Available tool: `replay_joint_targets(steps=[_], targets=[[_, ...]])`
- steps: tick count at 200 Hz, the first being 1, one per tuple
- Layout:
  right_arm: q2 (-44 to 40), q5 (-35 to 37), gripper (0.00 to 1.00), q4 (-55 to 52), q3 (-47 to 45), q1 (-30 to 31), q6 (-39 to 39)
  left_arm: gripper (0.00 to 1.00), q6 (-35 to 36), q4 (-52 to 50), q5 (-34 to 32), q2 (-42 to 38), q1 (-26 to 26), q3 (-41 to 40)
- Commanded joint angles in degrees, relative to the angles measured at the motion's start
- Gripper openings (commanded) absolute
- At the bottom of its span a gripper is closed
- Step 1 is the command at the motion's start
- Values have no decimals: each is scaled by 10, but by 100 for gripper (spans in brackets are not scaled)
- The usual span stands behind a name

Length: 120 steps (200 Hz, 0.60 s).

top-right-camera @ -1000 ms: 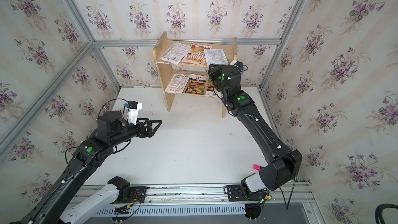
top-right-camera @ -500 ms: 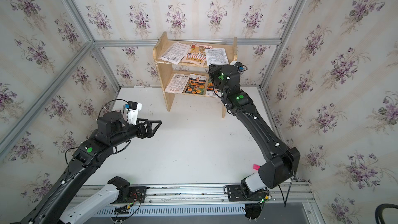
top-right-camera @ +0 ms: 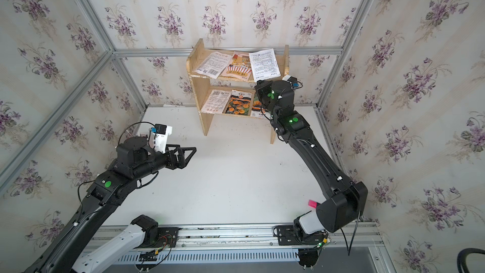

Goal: Take the seed bag off the shelf
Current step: Pick up the seed packet from the shelf.

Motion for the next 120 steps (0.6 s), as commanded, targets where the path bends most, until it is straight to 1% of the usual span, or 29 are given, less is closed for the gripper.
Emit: replay_joint_targets(steps=[1, 10, 41, 62, 65, 71, 98, 120], targets=[[-10, 8, 1, 20, -6, 0, -2, 100, 1, 5, -1, -2, 0, 1], [-13, 8, 0, 21, -9, 0, -4, 100, 1, 5, -1, -1, 0, 2], [-30, -2, 0, 35, -30, 0, -7, 100, -7, 11, 4, -2, 0, 2], [-45, 1, 0, 36, -43, 1, -16, 100, -27, 37, 21, 3, 0, -1], [-46, 2, 0, 36, -44, 1, -18, 100, -30, 39, 35, 4, 0, -1], [-51, 3, 0, 35, -47, 1, -19, 100, -36, 44, 44, 8, 0, 1], [-57, 10, 0, 33, -47, 1, -33, 100, -46, 55, 57, 18, 0, 8], [-55, 8, 11, 30, -39, 0, -36, 100, -47, 53, 55, 17, 0, 11]])
